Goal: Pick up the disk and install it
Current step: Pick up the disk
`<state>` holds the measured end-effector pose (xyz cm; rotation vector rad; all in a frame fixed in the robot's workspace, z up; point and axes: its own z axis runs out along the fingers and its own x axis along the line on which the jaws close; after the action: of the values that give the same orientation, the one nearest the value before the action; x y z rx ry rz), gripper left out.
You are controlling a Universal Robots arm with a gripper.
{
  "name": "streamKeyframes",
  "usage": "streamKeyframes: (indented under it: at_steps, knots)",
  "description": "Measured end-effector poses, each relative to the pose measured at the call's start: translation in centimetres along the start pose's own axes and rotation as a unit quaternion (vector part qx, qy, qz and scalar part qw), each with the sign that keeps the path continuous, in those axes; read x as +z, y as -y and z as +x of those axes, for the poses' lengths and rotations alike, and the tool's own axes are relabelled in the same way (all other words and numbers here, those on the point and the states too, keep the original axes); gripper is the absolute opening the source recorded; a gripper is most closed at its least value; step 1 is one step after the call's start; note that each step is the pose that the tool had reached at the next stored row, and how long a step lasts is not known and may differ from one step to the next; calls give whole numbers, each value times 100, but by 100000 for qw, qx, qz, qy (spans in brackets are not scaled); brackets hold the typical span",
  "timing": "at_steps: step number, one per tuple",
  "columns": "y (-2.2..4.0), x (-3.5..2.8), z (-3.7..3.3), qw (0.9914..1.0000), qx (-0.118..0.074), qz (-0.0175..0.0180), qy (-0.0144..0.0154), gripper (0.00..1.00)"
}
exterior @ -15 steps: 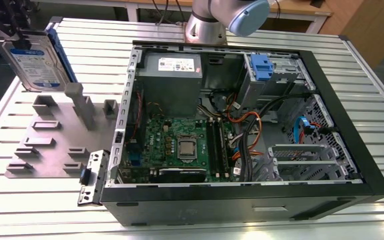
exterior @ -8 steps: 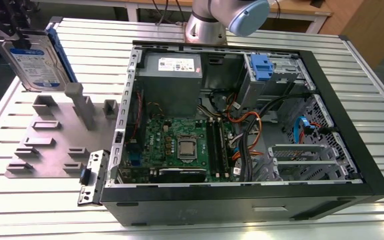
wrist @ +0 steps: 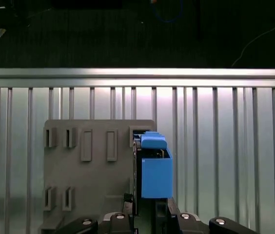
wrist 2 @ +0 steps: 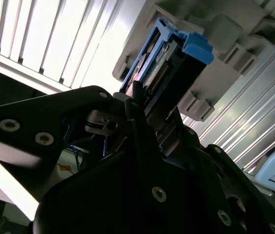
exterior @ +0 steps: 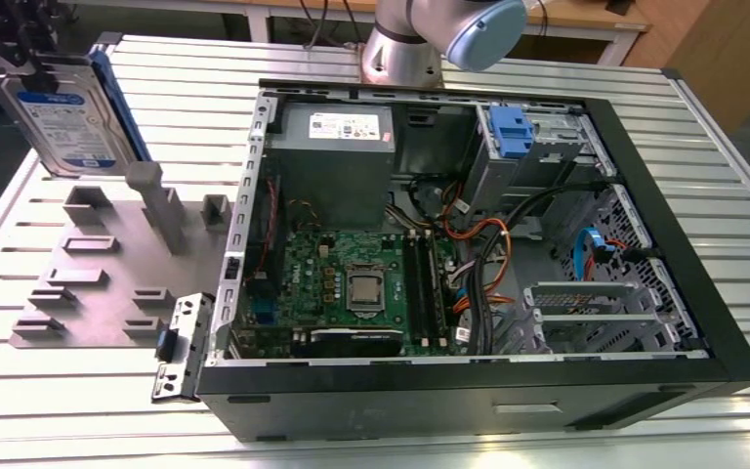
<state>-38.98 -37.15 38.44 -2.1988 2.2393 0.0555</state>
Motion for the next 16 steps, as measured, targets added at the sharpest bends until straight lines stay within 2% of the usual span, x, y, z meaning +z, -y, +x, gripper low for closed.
streamKeyframes:
  at_steps: [7, 16]
  knots:
    - [-3, -135, -4, 100000, 1, 2, 4, 35]
    - [-9, -373, -10, 100000, 0, -5, -1, 35]
